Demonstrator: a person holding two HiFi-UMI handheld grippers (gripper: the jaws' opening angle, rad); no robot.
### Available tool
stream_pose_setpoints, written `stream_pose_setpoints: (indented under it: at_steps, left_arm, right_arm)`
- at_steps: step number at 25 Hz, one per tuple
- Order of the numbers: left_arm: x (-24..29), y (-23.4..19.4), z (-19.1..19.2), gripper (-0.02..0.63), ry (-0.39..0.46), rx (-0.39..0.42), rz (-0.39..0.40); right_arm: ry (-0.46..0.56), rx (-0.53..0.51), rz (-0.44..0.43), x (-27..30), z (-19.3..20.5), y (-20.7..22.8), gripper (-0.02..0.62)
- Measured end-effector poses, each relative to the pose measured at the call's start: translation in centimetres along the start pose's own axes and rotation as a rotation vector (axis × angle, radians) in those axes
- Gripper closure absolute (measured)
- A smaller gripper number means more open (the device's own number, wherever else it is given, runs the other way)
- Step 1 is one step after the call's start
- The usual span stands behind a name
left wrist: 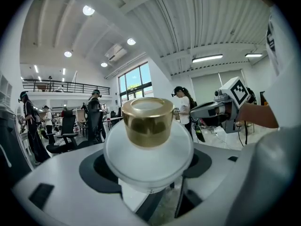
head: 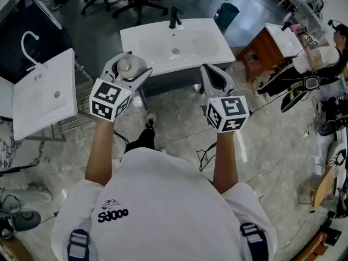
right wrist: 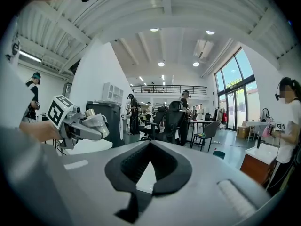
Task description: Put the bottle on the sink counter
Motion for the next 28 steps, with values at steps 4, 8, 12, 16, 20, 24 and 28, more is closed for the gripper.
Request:
stream_pose_setpoints:
  at_steps: [4,8,12,16,20,24,28]
  left_arm:
    - [1.7,-0.4,0.1,0.265,0.006,0.004,-0.003]
    - [4.4,-1.9,0.6,0.265,-0.009,-0.016,-0.007]
    - [7.6,-3.4,0.6,0.265,-0.005,-0.020,0.000]
    - [10.5,-5.4,0.5,0.265,-0.011,-0.017,0.008]
    - [13.2,-7.6,0.4,0.265,-0.026,-0.019,0.012]
    - [15.5,-9.6,0.7,0.265,-0.041,-0.027,0.014]
    - [17.6,-11.3,1.1,0.265,-0.055,-0.037,0.022]
  right_arm:
    - [0.006,-0.004,-0.012,1.1,0.2,1.2,0.586]
    - [0.001,-0.001,-0.015,3.3,0.4,2.8,0.586]
    - [-0.004,-0.011,-0.024,6.2,0.5,4.7,0.586]
    - [-0.006,-0.014,-0.038,9.6,0.3,5.9,0.586]
    - [-0.014,-0.006,-0.037,12.5,0.2,7.6,0.586]
    - [-0.032,0.004,-0.032,15.2,0.2,9.2,0.586]
    - [-0.047,0.007,-0.028,17.5,0.2,10.4,0.586]
Point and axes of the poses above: the fingertips, and each gripper's own axes: x forward along the fingers, y to its right, z out of its underside, the point moved 7 cm from there along -x, backward along the fingers, and after that the axes turned 4 degrees about -z, right-handed, at the moved point
